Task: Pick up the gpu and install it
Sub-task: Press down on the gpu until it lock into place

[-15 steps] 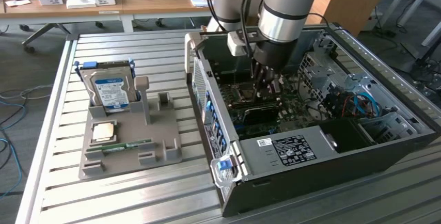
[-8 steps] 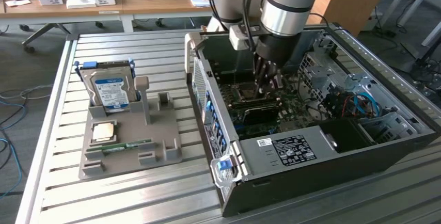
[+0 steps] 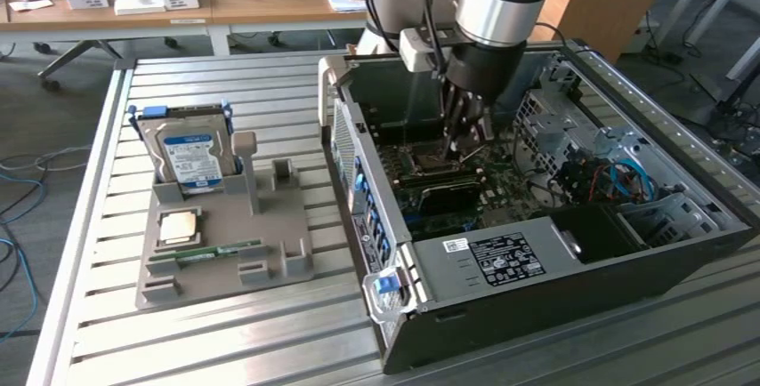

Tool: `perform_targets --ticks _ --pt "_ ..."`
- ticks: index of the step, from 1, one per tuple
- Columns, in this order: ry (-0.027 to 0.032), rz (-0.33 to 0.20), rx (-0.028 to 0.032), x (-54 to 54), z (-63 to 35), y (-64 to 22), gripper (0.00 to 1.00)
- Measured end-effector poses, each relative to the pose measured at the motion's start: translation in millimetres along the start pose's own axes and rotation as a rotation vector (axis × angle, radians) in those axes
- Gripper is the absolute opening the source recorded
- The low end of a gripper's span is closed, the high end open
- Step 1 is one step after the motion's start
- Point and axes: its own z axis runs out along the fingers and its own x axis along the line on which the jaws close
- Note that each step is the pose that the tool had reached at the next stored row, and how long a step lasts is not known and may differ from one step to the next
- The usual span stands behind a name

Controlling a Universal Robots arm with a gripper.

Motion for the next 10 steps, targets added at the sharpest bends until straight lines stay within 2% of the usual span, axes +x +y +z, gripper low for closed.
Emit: perform_targets --ticks 10 --pt "0.0000 0.000 0.0000 -0.4 -19.2 -0.5 0.11"
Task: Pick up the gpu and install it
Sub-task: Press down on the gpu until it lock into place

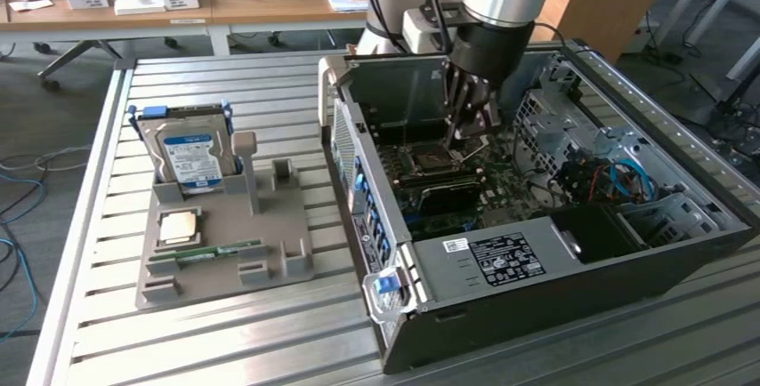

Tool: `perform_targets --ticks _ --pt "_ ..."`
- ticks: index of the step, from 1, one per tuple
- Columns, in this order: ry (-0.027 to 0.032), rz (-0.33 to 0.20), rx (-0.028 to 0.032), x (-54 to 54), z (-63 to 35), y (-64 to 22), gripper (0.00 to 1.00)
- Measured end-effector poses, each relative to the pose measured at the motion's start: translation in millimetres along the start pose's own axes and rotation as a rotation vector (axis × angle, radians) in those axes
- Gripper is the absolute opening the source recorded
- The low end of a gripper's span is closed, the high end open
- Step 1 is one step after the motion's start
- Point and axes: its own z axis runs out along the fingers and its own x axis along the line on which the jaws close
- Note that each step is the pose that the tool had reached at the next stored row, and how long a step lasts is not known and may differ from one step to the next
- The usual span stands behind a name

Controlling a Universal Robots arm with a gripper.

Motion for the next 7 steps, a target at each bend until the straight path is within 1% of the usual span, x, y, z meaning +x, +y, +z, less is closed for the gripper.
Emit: perform_targets --ticks 7 --pt "0.0000 0.000 0.0000 0.0 -0.8 0.0 0.11"
